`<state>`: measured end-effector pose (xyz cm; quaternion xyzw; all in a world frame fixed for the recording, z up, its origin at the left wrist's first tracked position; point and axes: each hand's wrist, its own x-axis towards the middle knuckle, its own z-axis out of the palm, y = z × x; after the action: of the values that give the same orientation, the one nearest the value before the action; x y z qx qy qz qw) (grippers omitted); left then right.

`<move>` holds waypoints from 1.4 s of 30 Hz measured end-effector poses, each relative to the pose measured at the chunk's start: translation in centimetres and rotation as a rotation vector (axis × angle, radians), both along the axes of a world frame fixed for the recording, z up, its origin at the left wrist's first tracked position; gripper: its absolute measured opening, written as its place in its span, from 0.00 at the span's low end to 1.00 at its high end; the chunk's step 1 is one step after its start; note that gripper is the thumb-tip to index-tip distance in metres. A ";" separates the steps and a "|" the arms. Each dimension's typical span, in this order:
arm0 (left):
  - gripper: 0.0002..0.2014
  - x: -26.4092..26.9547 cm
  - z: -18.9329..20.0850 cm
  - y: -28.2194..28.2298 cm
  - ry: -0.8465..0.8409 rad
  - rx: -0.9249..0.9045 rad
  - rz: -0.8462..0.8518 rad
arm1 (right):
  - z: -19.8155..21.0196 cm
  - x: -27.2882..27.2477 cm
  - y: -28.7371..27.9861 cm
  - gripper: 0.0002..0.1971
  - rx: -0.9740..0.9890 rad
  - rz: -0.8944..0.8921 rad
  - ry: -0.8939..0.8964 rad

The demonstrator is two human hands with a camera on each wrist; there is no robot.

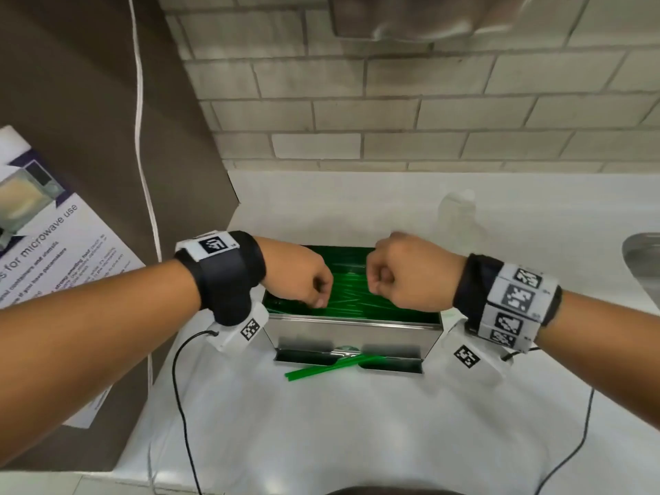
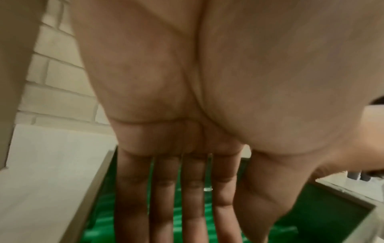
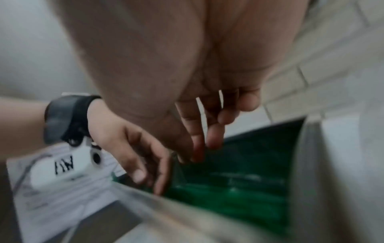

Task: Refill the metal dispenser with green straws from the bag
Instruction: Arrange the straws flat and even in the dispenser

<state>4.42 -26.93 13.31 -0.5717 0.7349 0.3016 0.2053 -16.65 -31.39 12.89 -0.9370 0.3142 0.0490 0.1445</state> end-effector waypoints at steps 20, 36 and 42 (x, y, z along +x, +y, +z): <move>0.10 2.7 1.8 0.6 -0.067 0.060 -0.019 | -1.6 1.2 -0.2 0.14 0.412 0.040 0.188; 0.08 -2.1 5.2 2.9 0.150 -0.594 -0.028 | -1.2 1.7 -0.8 0.20 0.228 0.028 0.302; 0.12 -5.5 -2.5 12.0 0.246 -0.241 -0.050 | -1.9 2.2 -1.0 0.16 0.336 0.005 0.110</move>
<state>-1.09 -14.90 10.83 -0.5323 0.7994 0.2738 0.0512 -14.48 -32.41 10.95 -0.8962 0.3069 0.1526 0.2817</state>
